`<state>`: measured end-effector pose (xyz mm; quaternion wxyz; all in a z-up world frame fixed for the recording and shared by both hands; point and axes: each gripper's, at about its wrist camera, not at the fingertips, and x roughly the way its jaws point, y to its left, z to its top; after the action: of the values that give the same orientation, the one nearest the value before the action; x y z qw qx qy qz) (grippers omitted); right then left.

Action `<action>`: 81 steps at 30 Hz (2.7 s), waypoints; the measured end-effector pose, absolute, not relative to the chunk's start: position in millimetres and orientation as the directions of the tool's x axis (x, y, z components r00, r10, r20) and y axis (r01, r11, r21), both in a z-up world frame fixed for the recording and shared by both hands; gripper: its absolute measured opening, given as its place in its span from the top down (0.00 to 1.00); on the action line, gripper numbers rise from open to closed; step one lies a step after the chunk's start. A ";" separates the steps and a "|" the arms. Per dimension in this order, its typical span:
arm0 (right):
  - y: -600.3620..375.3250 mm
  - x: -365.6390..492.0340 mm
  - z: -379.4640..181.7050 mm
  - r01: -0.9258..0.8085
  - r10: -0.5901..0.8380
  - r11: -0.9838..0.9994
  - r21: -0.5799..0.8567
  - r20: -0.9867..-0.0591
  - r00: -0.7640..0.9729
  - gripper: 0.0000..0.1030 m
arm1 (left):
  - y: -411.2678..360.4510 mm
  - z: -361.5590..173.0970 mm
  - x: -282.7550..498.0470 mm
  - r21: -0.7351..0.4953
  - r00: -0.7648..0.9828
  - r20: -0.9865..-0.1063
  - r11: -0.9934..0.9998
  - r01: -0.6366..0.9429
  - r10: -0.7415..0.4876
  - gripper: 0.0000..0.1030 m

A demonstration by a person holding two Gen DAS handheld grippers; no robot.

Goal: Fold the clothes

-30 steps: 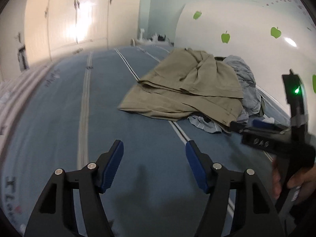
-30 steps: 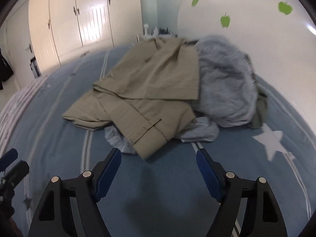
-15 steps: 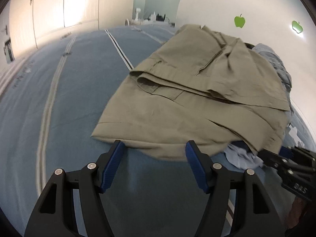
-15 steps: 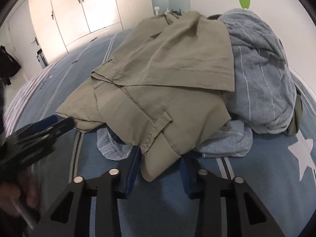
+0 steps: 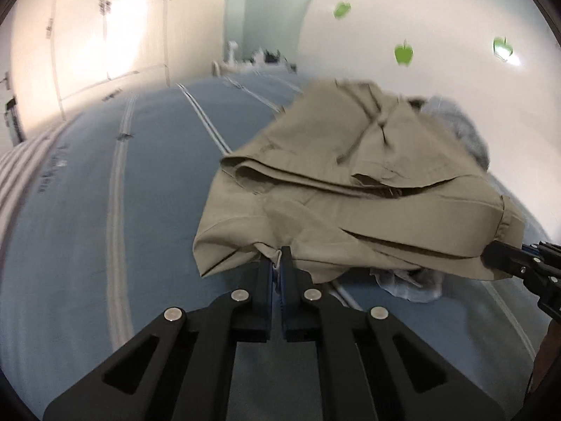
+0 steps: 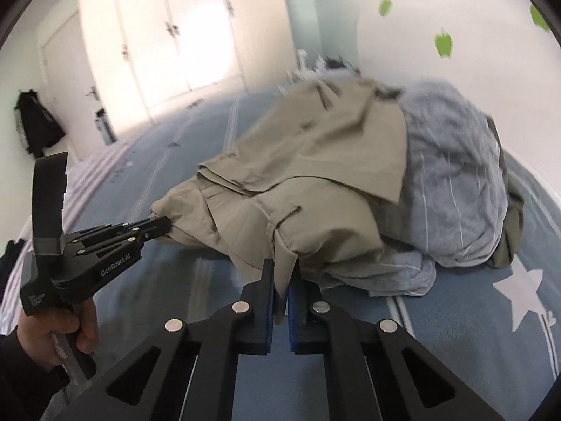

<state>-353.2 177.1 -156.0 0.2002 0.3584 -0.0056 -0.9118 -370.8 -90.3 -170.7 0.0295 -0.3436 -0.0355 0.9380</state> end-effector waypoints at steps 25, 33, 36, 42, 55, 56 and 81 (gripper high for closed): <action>13.5 83.4 -97.3 0.776 -0.658 -0.589 0.225 -0.691 -0.299 0.71 | -286.6 -119.0 216.3 0.169 -0.539 -0.734 -0.879 0.445 -0.414 0.91; 29.7 46.0 -72.3 0.707 -0.634 -0.677 0.205 -0.651 -0.418 0.52 | -309.9 -106.5 205.4 0.061 -0.564 -0.743 -0.876 0.478 -0.360 0.76; 16.5 14.5 -90.0 0.712 -0.614 -0.677 0.186 -0.677 -0.406 0.52 | -306.9 -124.6 176.6 -0.037 -0.582 -0.775 -0.902 0.431 -0.246 0.46; -14.8 -19.7 -151.5 0.773 -0.578 -0.618 0.144 -0.749 -0.323 0.52 | -311.1 -171.0 130.4 -0.100 -0.538 -0.829 -0.904 0.415 -0.155 0.32; -29.7 -46.2 -199.0 0.824 -0.561 -0.552 0.128 -0.789 -0.253 0.52 | -328.2 -195.6 99.5 -0.129 -0.568 -0.813 -0.913 0.388 -0.126 0.92; -30.3 -41.6 -197.8 0.836 -0.565 -0.534 0.130 -0.790 -0.238 0.52 | -327.0 -192.5 101.6 -0.129 -0.576 -0.808 -0.916 0.381 -0.126 0.93; -93.5 47.5 -214.8 0.959 -0.566 -0.276 -0.067 -0.795 -0.219 0.44 | -315.4 -124.3 119.5 -0.064 -0.652 -0.736 -0.940 0.335 -0.182 0.96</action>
<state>47.5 -93.5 -214.8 0.5263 0.3371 0.2916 -0.7241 119.5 -315.4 -124.3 -0.1433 -0.3918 -0.0977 0.9036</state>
